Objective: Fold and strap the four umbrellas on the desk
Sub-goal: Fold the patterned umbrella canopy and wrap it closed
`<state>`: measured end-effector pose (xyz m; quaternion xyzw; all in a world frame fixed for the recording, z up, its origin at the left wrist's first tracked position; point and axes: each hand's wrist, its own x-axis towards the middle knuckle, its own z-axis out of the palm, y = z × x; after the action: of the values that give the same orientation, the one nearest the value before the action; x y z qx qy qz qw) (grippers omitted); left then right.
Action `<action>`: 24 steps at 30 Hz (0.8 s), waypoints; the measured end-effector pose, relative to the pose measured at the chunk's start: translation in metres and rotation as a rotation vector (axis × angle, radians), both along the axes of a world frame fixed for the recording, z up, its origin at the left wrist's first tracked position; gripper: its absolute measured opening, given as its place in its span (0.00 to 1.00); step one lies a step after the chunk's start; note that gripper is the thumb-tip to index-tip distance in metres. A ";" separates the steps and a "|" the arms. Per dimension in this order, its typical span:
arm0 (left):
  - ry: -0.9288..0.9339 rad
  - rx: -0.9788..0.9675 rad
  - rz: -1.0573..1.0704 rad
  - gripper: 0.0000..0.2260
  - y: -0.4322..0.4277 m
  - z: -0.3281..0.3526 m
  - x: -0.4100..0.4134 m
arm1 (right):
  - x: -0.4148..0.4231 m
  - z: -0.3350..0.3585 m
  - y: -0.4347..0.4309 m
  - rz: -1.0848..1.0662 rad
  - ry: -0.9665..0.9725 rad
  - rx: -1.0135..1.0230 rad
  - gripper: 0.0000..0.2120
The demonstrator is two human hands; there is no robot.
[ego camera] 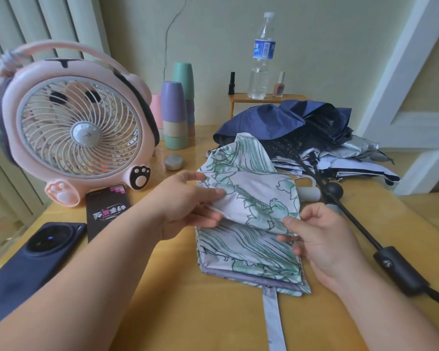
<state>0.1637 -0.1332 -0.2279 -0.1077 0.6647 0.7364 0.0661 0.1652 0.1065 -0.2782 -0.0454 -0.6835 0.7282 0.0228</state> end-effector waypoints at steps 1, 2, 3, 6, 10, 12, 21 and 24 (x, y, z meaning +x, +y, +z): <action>0.000 -0.026 0.008 0.26 -0.001 -0.001 -0.001 | -0.001 0.000 -0.001 -0.012 -0.003 0.001 0.13; -0.001 -0.060 0.009 0.25 -0.003 -0.001 -0.001 | -0.001 0.000 -0.001 -0.025 0.000 0.039 0.13; -0.004 -0.099 0.002 0.24 -0.004 -0.002 -0.001 | -0.002 -0.001 -0.001 -0.039 0.013 0.126 0.13; -0.001 -0.228 -0.046 0.24 -0.010 -0.005 -0.002 | -0.002 -0.003 0.003 -0.050 0.057 0.479 0.16; 0.060 -0.419 -0.120 0.24 -0.018 -0.010 0.000 | 0.002 0.001 0.004 -0.005 0.077 0.683 0.18; 0.123 -0.443 -0.139 0.22 -0.022 -0.013 0.001 | 0.003 0.002 0.003 0.009 0.075 0.764 0.20; 0.395 -0.674 -0.217 0.13 -0.033 -0.037 0.006 | 0.001 0.000 0.014 0.061 0.112 0.720 0.19; 0.397 -0.721 -0.219 0.11 -0.034 -0.040 0.003 | 0.000 -0.003 0.015 0.077 0.128 0.713 0.14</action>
<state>0.1666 -0.1676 -0.2683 0.0913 0.8871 0.4517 -0.0271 0.1653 0.1216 -0.2811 0.0367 -0.8928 0.4459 0.0525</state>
